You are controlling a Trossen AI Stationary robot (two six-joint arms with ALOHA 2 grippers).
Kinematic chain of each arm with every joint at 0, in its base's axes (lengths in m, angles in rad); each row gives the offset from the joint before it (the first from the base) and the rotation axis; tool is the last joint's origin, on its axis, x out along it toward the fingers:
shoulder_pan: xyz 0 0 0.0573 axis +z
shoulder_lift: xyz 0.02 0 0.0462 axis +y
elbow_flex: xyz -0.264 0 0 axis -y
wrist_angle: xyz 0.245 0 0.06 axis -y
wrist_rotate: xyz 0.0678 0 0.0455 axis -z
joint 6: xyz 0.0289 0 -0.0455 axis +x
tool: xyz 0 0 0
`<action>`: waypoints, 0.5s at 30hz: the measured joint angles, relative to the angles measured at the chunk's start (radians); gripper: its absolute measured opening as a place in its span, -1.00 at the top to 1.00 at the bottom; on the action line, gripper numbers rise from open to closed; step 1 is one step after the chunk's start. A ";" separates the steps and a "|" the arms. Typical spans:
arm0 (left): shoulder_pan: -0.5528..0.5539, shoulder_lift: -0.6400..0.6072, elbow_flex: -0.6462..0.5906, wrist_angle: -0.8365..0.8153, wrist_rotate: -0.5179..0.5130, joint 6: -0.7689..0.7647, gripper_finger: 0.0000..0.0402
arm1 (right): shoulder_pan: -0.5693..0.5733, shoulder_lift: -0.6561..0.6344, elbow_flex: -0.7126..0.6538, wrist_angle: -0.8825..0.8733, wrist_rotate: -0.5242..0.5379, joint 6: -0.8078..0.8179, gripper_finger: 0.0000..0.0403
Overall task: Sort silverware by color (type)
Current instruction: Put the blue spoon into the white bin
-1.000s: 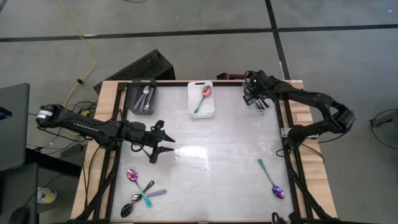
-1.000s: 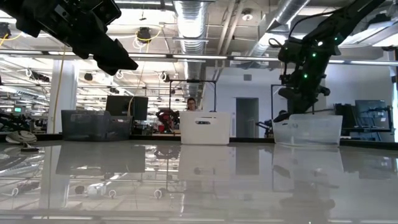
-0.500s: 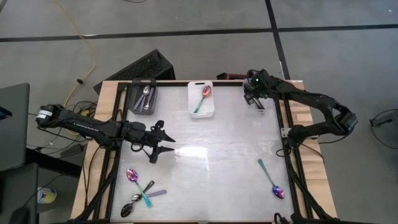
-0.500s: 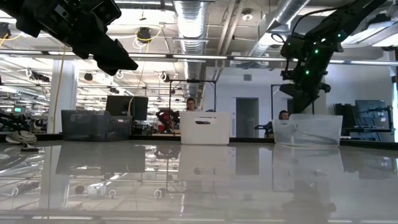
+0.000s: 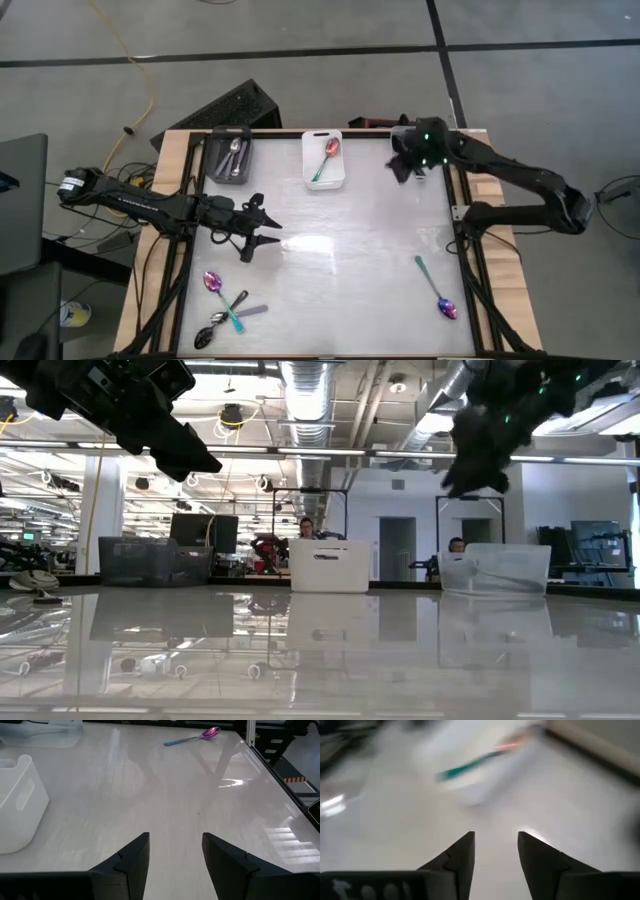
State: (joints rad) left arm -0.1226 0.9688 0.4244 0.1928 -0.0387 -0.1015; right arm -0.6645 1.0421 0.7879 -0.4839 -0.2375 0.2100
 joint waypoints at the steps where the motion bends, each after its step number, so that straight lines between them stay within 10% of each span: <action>1: 0.000 0.000 0.000 0.000 0.000 0.002 0.17 | 0.052 -0.011 0.000 -0.002 -0.035 0.021 0.15; 15: 0.000 0.000 0.000 0.004 -0.002 0.038 0.17 | 0.978 0.080 0.000 -0.045 0.191 0.646 0.37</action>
State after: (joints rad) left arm -0.1226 0.9688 0.4244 0.1967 -0.0406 -0.0639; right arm 0.3137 1.1222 0.7879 -0.5291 -0.0462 0.8561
